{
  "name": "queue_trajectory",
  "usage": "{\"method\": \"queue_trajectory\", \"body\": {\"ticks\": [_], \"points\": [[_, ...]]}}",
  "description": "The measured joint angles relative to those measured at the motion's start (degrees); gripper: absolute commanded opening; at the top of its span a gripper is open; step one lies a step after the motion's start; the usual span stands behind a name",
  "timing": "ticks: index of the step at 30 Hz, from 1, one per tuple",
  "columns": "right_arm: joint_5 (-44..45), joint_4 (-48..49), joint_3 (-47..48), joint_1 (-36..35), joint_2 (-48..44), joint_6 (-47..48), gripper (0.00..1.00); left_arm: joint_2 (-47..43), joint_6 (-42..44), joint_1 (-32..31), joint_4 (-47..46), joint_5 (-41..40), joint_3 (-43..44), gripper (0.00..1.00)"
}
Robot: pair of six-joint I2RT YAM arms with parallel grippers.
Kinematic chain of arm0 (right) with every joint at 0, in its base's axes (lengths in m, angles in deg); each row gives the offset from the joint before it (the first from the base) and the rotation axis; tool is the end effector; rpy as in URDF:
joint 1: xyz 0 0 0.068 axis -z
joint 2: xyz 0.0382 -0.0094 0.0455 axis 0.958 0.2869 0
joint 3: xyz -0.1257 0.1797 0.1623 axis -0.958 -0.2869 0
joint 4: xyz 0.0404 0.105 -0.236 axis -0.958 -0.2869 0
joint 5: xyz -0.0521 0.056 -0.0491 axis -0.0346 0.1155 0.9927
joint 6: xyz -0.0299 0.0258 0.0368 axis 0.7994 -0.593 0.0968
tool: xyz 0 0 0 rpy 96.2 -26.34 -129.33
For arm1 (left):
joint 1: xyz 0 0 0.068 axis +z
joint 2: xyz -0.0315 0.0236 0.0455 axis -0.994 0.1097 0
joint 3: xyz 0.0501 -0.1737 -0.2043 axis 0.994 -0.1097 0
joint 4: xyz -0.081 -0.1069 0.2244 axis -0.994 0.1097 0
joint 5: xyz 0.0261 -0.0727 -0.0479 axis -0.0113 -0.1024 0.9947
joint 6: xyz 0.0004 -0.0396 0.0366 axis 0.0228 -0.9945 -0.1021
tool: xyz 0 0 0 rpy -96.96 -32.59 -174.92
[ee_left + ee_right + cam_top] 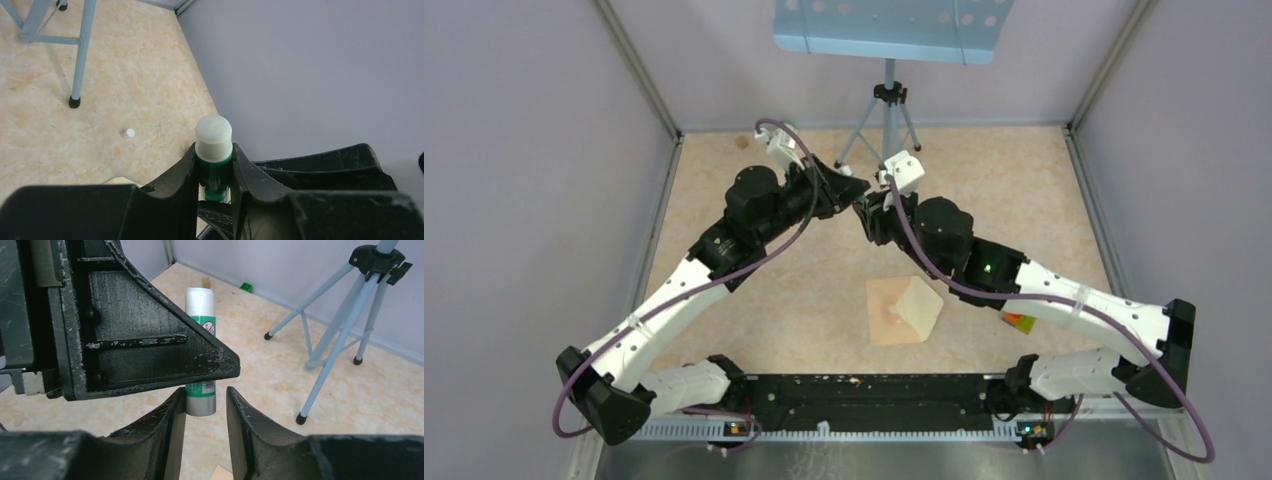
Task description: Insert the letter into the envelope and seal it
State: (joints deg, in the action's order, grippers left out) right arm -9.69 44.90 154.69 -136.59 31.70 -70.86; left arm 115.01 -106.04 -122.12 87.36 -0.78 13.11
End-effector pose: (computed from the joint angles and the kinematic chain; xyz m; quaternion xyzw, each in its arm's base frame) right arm 0.1403 0.2427 0.4052 -0.2238 0.7002 0.2160 0.6427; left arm 0.1995 -0.1637 0.4114 -0.0303 0.7267 -0.5069 0.4627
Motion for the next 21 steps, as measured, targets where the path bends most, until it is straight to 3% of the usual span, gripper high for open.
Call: {"method": "queue_trajectory", "body": {"ticks": [5,9,16,21], "points": [[-0.6,-0.2,0.6,0.0,0.4,-0.5,0.13,-0.1,0.0,0.0,0.1,-0.1,0.0,0.0],[-5.0,-0.4,0.6,2.3,0.3,-3.0,0.09,-0.4,0.9,0.1,0.1,-0.2,0.0,0.0],[-42.9,7.9,-3.3,18.0,-2.0,-18.2,0.09,-4.6,5.4,0.3,-8.7,2.7,-4.3,0.0],[-62.9,19.8,-6.0,22.6,-1.2,-31.1,0.11,-9.6,7.2,0.0,-15.5,8.2,-8.7,0.0]]}}
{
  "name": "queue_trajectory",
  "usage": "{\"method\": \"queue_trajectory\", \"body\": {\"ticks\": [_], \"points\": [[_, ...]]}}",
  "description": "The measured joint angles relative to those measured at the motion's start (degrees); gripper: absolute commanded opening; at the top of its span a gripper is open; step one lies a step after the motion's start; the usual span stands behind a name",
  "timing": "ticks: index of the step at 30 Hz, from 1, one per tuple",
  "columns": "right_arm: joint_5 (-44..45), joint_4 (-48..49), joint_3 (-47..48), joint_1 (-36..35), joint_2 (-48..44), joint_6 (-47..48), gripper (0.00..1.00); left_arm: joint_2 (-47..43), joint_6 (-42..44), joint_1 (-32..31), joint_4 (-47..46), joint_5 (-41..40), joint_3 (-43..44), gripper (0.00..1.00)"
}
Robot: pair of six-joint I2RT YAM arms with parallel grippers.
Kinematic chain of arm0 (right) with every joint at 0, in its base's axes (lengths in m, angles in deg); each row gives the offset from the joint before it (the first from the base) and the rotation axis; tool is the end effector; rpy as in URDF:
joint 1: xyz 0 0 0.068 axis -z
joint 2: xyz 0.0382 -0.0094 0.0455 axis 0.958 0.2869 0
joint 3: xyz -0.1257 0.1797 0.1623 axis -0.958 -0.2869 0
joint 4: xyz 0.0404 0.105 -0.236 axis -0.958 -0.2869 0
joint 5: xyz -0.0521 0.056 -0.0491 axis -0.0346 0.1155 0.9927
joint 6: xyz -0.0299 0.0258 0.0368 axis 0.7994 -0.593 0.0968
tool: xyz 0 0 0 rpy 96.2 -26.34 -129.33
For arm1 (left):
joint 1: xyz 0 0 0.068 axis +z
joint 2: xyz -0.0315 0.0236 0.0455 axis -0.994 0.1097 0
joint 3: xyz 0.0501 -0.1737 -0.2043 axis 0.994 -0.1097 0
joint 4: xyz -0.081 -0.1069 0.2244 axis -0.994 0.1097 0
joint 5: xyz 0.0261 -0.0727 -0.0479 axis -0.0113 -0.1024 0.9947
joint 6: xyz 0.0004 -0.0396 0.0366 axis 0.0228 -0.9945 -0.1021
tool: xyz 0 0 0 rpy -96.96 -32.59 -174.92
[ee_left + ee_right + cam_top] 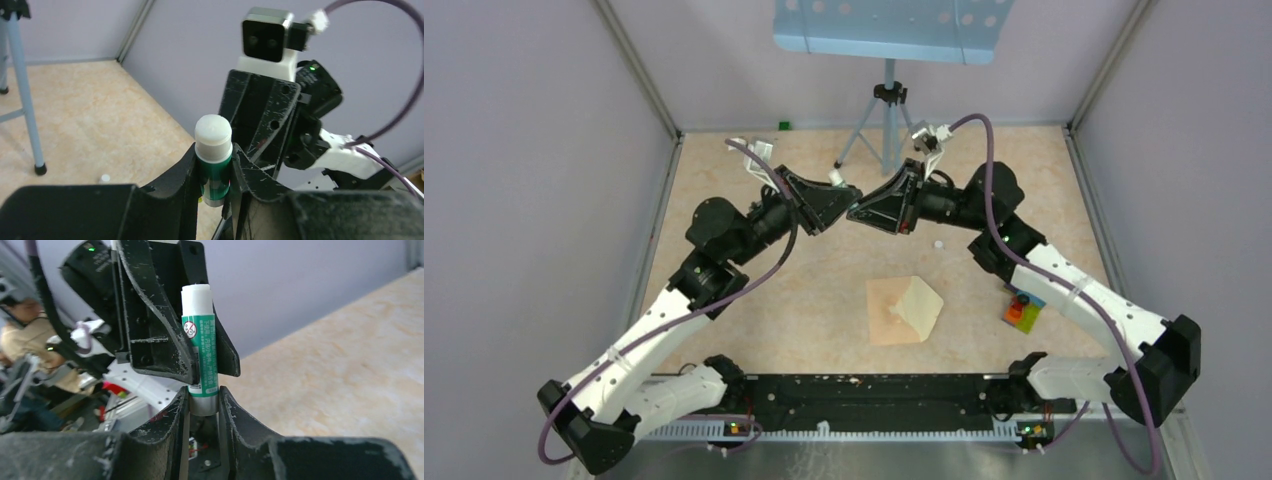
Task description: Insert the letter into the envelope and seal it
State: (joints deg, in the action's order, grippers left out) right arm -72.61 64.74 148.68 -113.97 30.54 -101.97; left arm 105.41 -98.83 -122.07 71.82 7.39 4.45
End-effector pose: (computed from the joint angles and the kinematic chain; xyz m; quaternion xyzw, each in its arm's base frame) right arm 0.1947 0.1947 0.4094 -0.2702 0.5985 0.6007 0.4560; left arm 0.1629 -0.1409 0.4240 0.0803 0.6195 -0.5648 0.5392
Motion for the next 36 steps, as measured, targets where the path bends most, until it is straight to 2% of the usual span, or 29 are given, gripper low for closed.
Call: {"method": "queue_trajectory", "body": {"ticks": [3,7,8,10,12,16,21,25,30,36], "points": [[-5.3,5.8,0.0,0.5,0.8,-5.1,0.22,-1.5,0.6,0.0,-2.6,2.7,-0.3,0.0],[-7.1,7.7,0.0,0.7,0.7,-7.4,0.56,-1.8,0.8,-0.2,-4.2,4.1,-0.3,0.0],[-6.8,6.8,0.0,0.8,0.5,-7.2,0.61,-1.8,0.9,-0.2,-4.3,3.8,-0.3,0.0],[-4.9,4.4,-0.3,1.1,-0.5,-5.4,0.65,-1.8,0.8,-0.2,-4.3,3.0,-0.3,0.0],[-1.5,0.7,-0.7,1.1,-2.4,-2.6,0.66,-1.8,0.7,-0.2,-3.8,1.8,-0.3,0.0],[10.7,-6.6,-1.5,-1.0,-7.6,5.1,0.59,-0.8,-0.2,-0.2,-0.2,-1.9,0.9,0.0],[28.5,-9.9,-2.8,-8.9,-12.1,15.2,0.55,2.0,-3.3,-0.2,5.4,-7.1,4.2,0.0],[40.7,-9.8,-3.0,-14.4,-11.2,22.8,0.54,3.9,-6.9,-0.1,8.7,-9.9,5.6,0.0],[48.0,-9.5,-2.9,-17.5,-6.8,28.9,0.5,6.2,-11.2,-0.1,12.1,-11.6,6.5,0.0],[51.8,-7.8,-2.9,-18.0,-3.2,32.1,0.42,7.3,-14.7,-0.1,13.8,-12.0,6.5,0.0]]}}
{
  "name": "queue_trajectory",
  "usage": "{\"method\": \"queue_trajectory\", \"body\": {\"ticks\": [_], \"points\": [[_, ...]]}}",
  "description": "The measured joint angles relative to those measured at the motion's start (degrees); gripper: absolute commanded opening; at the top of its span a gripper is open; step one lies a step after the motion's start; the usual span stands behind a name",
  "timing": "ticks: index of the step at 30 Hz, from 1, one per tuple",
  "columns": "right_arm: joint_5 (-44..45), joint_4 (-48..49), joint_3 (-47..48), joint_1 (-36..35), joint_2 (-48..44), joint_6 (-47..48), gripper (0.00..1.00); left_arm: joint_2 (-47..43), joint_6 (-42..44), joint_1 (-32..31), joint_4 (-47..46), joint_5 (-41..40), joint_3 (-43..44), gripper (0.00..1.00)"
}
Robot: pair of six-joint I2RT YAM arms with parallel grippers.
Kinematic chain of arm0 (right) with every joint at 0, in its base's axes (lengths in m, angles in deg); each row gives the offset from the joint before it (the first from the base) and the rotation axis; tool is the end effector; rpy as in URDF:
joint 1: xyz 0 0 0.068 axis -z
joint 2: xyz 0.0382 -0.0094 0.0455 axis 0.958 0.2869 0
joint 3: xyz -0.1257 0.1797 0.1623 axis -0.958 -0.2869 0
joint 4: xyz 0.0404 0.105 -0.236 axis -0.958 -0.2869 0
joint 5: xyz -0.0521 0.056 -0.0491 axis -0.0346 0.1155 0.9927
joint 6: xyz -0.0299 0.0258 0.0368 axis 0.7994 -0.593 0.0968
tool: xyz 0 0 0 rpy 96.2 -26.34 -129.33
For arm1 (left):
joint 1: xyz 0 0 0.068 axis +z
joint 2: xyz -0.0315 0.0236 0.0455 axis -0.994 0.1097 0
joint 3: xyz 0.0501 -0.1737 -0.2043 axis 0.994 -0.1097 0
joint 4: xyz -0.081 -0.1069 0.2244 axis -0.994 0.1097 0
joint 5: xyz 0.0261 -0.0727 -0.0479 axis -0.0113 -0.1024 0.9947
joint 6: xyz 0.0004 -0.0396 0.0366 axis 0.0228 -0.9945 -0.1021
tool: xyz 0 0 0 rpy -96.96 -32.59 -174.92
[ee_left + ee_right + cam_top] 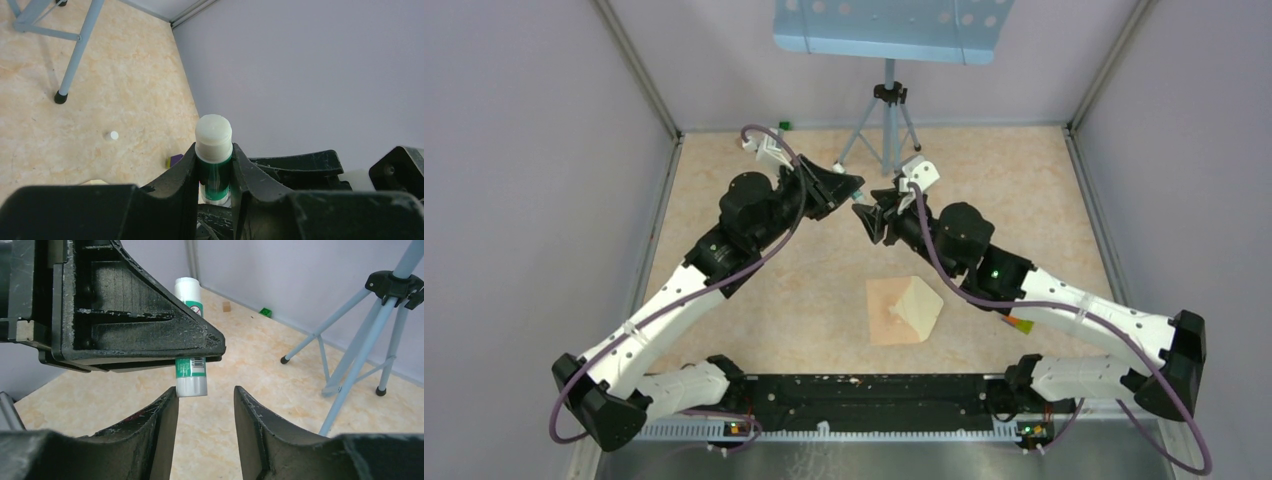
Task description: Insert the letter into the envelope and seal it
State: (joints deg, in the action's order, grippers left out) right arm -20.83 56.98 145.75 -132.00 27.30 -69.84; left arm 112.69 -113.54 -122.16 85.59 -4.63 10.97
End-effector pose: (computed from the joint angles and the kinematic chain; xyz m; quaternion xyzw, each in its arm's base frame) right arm 0.1473 0.2235 0.3918 -0.2377 0.6510 0.2802 0.6643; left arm 0.1935 -0.1562 0.4111 -0.0982 0.7089 -0.5294 0.4556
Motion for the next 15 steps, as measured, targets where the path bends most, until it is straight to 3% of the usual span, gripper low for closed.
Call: {"method": "queue_trajectory", "body": {"ticks": [15], "points": [[0.8,3.2,0.1,-0.6,2.0,1.1,0.28,0.5,-3.8,0.1,1.0,-0.9,0.0,0.0]]}}
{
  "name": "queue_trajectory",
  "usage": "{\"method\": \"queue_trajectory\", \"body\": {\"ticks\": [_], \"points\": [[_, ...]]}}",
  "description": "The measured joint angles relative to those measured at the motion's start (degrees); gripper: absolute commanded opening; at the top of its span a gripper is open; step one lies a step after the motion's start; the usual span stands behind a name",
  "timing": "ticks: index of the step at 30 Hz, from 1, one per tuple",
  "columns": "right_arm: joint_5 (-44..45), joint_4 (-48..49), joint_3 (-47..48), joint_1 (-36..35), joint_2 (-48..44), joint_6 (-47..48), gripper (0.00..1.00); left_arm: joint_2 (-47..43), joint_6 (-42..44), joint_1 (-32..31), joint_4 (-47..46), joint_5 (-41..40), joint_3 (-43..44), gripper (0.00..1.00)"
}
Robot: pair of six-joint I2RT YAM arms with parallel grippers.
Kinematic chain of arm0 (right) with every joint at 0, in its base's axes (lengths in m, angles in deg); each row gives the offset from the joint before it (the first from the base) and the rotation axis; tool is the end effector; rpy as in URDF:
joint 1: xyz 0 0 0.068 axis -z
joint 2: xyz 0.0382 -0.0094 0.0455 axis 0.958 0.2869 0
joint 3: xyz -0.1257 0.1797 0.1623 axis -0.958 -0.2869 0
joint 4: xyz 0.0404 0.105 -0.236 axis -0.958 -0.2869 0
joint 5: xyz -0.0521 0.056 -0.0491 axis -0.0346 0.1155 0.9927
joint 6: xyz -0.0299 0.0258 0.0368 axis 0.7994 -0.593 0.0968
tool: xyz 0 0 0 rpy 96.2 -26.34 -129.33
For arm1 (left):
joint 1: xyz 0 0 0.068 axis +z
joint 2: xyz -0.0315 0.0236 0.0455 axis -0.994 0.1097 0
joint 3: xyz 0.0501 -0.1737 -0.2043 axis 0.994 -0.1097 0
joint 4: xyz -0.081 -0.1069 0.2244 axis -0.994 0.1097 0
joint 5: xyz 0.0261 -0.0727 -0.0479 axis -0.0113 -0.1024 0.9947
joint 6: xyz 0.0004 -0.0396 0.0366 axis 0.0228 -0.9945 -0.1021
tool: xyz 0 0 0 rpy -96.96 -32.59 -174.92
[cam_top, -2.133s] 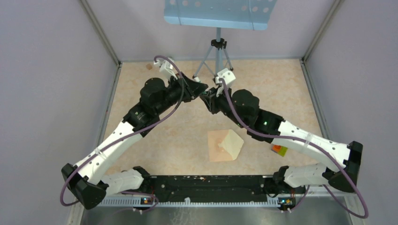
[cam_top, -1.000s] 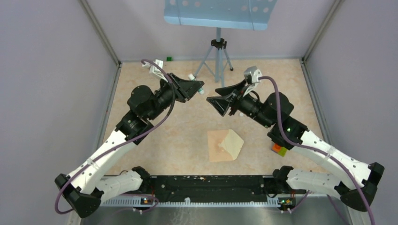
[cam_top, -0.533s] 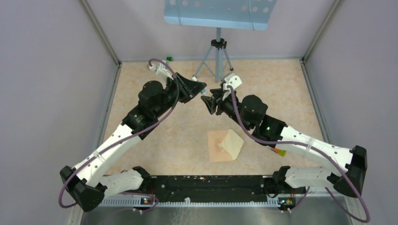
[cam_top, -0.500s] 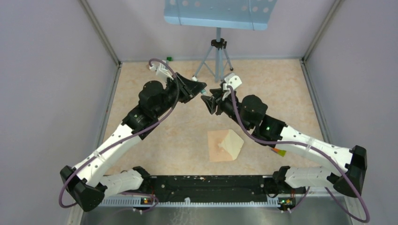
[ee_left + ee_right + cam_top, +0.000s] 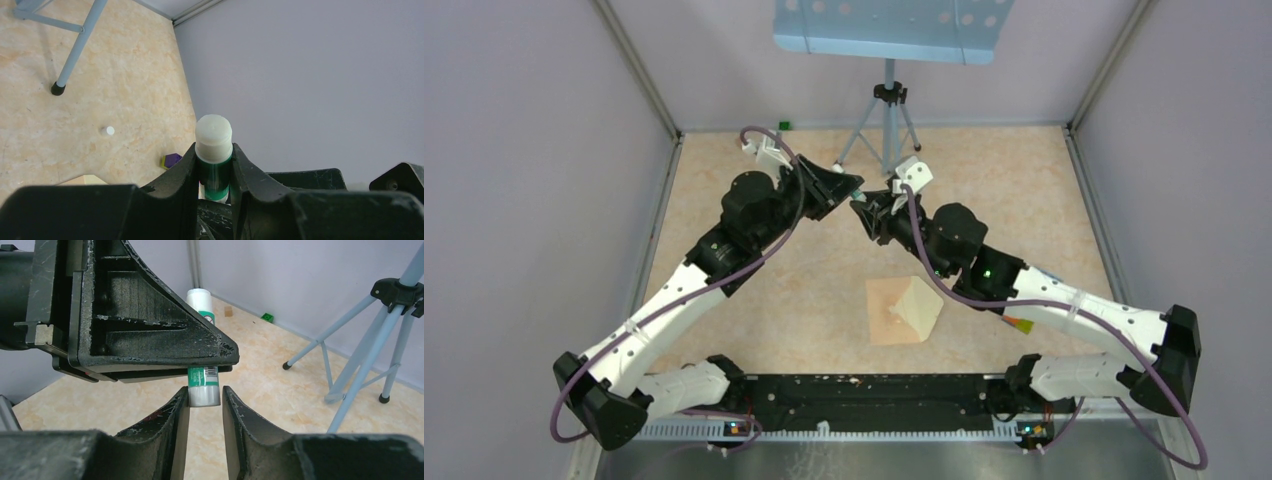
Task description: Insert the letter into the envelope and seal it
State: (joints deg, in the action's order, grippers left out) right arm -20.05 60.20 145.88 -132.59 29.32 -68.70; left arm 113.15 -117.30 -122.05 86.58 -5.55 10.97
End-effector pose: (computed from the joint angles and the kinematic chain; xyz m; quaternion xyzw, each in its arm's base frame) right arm 0.1502 0.2327 0.3898 -0.2379 0.6424 0.2777 0.6736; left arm 0.1960 -0.1568 0.4073 -0.1295 0.7128 -0.5332 0.4369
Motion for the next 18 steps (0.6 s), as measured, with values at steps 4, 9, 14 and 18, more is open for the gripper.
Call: {"method": "queue_trajectory", "body": {"ticks": [4,9,14,18], "points": [[0.1,0.0,0.0,-0.2,0.0,0.0,0.13,0.3,-0.8,0.0,0.0,0.0,0.0,0.0],[0.7,-0.2,0.0,-0.2,0.3,0.2,0.0,0.7,-1.6,0.3,0.0,0.3,0.0,0.02],[0.8,-2.5,1.0,-0.2,0.4,-0.5,0.0,0.9,-1.8,0.6,0.3,0.9,-0.1,0.43],[0.8,-5.2,1.9,-0.2,0.3,-2.2,0.0,0.9,-0.1,1.0,0.3,1.6,-0.5,0.68]]}}
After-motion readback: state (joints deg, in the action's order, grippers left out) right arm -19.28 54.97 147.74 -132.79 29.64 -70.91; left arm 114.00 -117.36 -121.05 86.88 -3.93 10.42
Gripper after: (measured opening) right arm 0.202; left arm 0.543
